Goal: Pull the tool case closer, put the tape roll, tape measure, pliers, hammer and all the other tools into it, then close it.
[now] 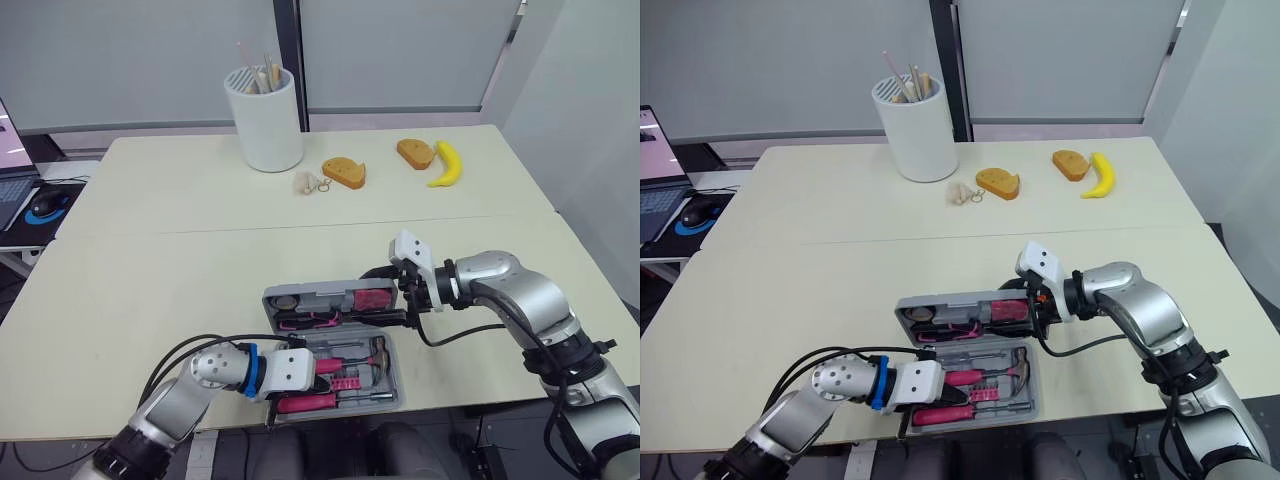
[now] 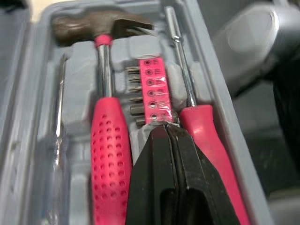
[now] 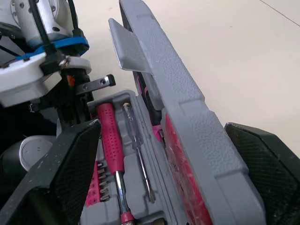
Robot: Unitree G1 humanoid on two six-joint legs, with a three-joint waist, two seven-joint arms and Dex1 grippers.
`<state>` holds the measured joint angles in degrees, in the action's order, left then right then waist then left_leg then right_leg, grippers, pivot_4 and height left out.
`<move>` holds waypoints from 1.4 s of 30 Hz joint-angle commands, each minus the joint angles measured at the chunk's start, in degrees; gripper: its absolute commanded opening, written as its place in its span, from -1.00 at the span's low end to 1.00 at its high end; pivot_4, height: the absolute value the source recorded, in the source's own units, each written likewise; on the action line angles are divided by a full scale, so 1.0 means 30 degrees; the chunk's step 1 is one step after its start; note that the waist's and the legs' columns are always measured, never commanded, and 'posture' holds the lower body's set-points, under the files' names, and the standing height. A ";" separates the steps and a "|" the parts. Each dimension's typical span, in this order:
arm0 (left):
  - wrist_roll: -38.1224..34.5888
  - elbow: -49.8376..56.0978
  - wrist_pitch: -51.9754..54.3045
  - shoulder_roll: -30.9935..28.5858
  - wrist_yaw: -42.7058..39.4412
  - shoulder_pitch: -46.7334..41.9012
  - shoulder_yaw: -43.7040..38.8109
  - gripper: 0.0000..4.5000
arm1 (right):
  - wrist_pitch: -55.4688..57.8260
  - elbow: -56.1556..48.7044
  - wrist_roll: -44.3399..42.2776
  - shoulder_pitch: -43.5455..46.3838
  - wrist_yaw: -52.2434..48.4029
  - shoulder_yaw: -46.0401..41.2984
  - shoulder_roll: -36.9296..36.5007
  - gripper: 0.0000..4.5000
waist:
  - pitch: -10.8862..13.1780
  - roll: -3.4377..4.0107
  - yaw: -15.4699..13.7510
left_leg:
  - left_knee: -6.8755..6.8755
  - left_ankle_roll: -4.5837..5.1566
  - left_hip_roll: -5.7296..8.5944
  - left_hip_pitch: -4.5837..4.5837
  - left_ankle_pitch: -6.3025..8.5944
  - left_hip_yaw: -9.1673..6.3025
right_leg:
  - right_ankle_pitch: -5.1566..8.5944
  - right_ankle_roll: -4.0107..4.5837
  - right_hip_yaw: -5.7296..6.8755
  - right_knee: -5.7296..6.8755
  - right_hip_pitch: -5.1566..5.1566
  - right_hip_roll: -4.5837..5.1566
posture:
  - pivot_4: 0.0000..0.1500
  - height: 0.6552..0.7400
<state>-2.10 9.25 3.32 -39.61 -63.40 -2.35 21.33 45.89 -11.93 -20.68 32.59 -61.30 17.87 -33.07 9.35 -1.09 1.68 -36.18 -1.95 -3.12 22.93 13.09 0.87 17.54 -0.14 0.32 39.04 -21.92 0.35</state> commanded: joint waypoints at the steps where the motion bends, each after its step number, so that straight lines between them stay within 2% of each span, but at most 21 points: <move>1: -0.2314 0.2320 0.1206 -0.0776 -0.0122 0.1233 -0.2074 -1.00 | 0.0002 -0.1875 0.0086 -0.0289 0.0177 0.0287 -0.0531 0.99 | 0.0008 -0.0008 0.0002 | 0.0001 -0.0001 -0.0002 0.0014 0.0000 0.0006 | 0.0000 0.0001 -0.0007 0.0002 -0.0024 -0.0002 | 1.00 1.00; 4: -0.3355 0.3433 0.2172 -0.1637 -0.0331 0.2200 -0.3127 -1.00 | 0.0247 -0.2661 0.0015 -0.0468 0.0318 0.0356 -0.0917 0.99 | 0.0016 -0.0008 -0.0015 | 0.0005 -0.0003 -0.0043 0.0031 0.0000 0.0009 | -0.0001 0.0004 -0.0005 0.0001 -0.0050 -0.0001 | 1.00 1.00; 8: -0.4951 0.4481 0.3512 -0.4464 -0.1528 0.5586 -0.5890 -1.00 | 0.0493 -0.5104 -0.0090 -0.1003 0.0538 0.0077 -0.2058 0.99 | 0.0038 -0.0020 0.0061 | 0.0022 -0.0007 -0.0127 0.0023 0.0002 0.0039 | 0.0005 0.0032 -0.0012 -0.0006 -0.0076 -0.0016 | 1.00 1.00; 14: -0.4719 0.1747 0.4276 -0.5497 -0.0807 0.7264 -0.8265 -1.00 | -0.0386 -0.8628 0.0086 -0.3135 -0.0497 -0.0094 -0.5816 0.99 | 0.0063 -0.0013 -0.0283 | 0.0038 -0.0007 -0.0139 0.0019 0.0002 0.0020 | 0.0076 0.0065 0.0040 -0.0002 -0.0091 -0.0020 | 1.00 1.00; 20: -0.4029 -0.0379 0.4550 -0.4981 0.0696 0.6436 -0.8822 -1.00 | -0.1358 -0.9601 -0.0127 -0.4607 -0.1811 -0.1254 -0.8992 0.99 | 0.0091 -0.0057 -0.0421 | 0.0027 -0.0008 -0.0148 0.0008 0.0000 0.0053 | 0.0085 0.0066 0.0019 -0.0005 -0.0095 -0.0014 | 1.00 1.00; 24: -0.3730 -0.0602 0.4147 -0.4376 0.1422 0.6013 -0.8649 -1.00 | -0.2789 -0.9290 0.1284 -0.5904 -0.1692 -0.1502 -1.0579 0.99 | 0.0093 -0.0073 -0.0460 | 0.0030 -0.0009 -0.0151 0.0011 0.0001 0.0075 | 0.0085 0.0071 0.0005 -0.0010 -0.0095 -0.0014 | 1.00 1.00; 31: -0.2991 0.0085 0.4070 -0.3225 0.2109 0.5361 -0.7255 -1.00 | -0.4443 -0.8055 0.4926 -0.6975 0.0283 0.0347 -1.0052 0.99 | 0.0088 -0.0086 -0.0461 | 0.0031 -0.0012 -0.0158 0.0001 0.0001 0.0184 | 0.0073 0.0087 -0.0062 -0.0004 -0.0111 -0.0015 | 1.00 1.00; 36: -0.2551 0.0321 0.3926 -0.2489 0.2486 0.4620 -0.6542 -1.00 | -0.5026 -0.7338 0.6807 -0.6884 0.1632 0.1254 -0.8581 0.99 | 0.0081 -0.0098 -0.0461 | 0.0025 -0.0014 -0.0155 -0.0011 0.0000 0.0225 | 0.0067 0.0066 -0.0121 0.0001 -0.0111 -0.0021 | 1.00 1.00; 39: -0.2055 0.0104 0.3271 -0.2627 0.2374 0.4522 -0.6196 -1.00 | -0.5303 -0.7011 0.7475 -0.7269 0.1758 0.1723 -0.8202 0.74 | 0.0081 -0.0098 -0.0457 | 0.0030 -0.0014 -0.0153 -0.0012 0.0001 0.0237 | 0.0054 0.0086 -0.0167 0.0001 -0.0125 -0.0027 | 1.00 1.00; 42: -0.1572 -0.0043 0.3144 -0.2358 0.2632 0.4243 -0.5692 -1.00 | -0.5769 -0.6482 0.8580 -0.7460 0.1870 0.2635 -0.7800 0.25 | 0.0078 -0.0102 -0.0461 | 0.0030 -0.0015 -0.0148 -0.0021 0.0001 0.0254 | 0.0050 0.0087 -0.0187 0.0000 -0.0122 -0.0028 | 1.00 1.00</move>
<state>-7.59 8.81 13.26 -47.02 -55.73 10.61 3.16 29.91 -31.18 3.52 10.22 -56.12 24.97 -57.11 9.58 -1.40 0.30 -36.09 -1.99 -3.57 22.85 13.10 1.64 17.68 0.11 -0.25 39.04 -22.28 0.26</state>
